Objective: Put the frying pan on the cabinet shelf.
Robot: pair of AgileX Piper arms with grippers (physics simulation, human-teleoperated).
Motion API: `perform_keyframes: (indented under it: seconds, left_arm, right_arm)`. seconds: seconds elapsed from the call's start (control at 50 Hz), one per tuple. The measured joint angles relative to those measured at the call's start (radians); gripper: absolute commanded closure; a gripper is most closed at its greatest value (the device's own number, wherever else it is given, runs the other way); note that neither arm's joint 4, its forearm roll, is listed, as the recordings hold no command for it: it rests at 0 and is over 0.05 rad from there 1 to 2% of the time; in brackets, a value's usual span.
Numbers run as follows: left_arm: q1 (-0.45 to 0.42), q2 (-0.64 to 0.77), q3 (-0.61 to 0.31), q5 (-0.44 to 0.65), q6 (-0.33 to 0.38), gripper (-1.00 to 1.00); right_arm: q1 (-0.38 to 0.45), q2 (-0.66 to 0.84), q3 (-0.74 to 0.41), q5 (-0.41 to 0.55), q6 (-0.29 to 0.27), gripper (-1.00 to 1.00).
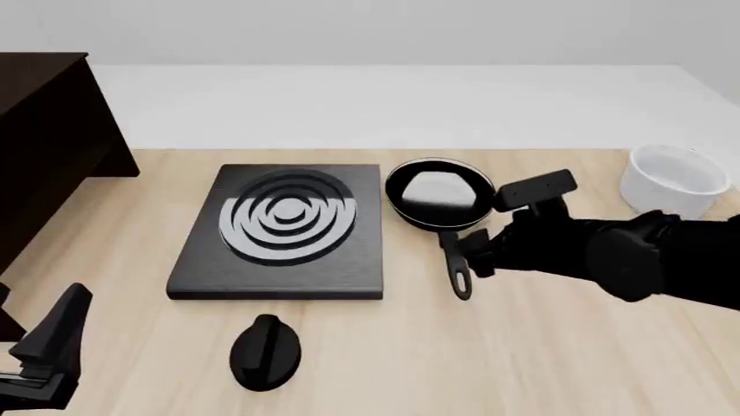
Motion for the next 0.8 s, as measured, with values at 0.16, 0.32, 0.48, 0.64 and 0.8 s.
perform_keyframes:
  seconds: [0.16, 0.32, 0.48, 0.64, 0.8]
  left_arm:
    - [-0.002, 0.000, 0.001, 0.000, 0.002, -1.00]
    - [0.003, 0.000, -0.001, -0.004, 0.002, -1.00]
    - [0.005, 0.000, -0.001, -0.007, 0.002, -1.00]
    - [0.004, 0.000, 0.000, -0.007, 0.003, -1.00]
    - [0.001, 0.000, 0.001, -0.006, 0.003, -1.00]
  right_arm:
    - [0.009, 0.066, -0.010, -0.032, 0.017, -1.00]
    - [0.025, 0.120, -0.014, -0.068, 0.052, -1.00]
    - [0.039, 0.163, -0.026, -0.090, 0.082, -1.00]
    - [0.042, 0.206, -0.042, -0.101, 0.093, -1.00]
    - [0.037, 0.247, -0.051, -0.109, 0.090, -1.00]
